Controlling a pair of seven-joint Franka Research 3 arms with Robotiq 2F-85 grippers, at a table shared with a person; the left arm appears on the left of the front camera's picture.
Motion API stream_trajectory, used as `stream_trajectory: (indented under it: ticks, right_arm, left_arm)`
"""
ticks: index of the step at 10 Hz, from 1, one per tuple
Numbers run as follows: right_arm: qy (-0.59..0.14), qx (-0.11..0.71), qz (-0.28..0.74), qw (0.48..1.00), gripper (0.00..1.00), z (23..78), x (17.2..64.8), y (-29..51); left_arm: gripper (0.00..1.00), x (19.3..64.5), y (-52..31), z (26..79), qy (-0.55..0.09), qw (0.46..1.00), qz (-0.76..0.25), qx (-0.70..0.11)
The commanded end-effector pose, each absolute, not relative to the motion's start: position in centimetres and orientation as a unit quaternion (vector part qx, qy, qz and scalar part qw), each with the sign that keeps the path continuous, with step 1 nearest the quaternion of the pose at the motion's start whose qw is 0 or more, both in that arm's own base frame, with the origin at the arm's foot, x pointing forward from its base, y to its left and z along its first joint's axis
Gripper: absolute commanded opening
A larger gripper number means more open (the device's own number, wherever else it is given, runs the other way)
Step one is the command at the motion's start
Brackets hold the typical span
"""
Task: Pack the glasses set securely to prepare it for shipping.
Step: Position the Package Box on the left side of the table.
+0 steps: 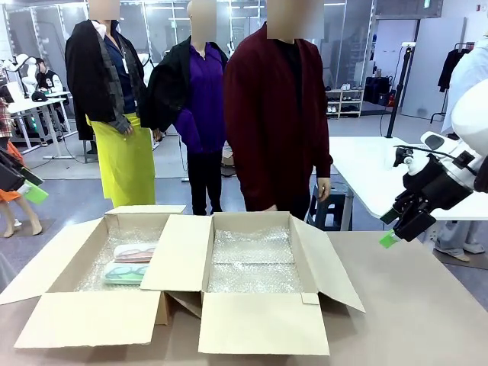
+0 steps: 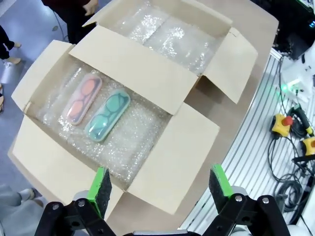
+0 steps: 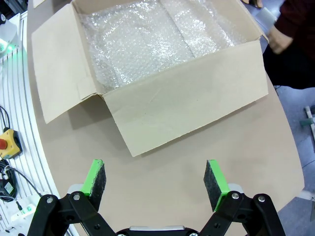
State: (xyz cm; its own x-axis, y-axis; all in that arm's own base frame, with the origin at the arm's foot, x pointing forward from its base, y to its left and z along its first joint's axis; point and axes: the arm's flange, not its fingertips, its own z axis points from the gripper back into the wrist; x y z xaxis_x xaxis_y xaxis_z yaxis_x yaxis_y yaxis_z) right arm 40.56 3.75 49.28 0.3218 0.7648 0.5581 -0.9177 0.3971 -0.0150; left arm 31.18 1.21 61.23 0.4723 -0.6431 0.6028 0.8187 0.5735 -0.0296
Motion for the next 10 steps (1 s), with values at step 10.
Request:
stream_trajectory:
  ticks: [10]
  right_arm:
    - [-0.243, 0.152, 0.533, 0.796, 1.00, 49.40, 40.52, 3.76]
  left_arm:
    - [1.00, 31.13, 1.14, 61.47, -0.277, 0.845, -0.431, -0.153]
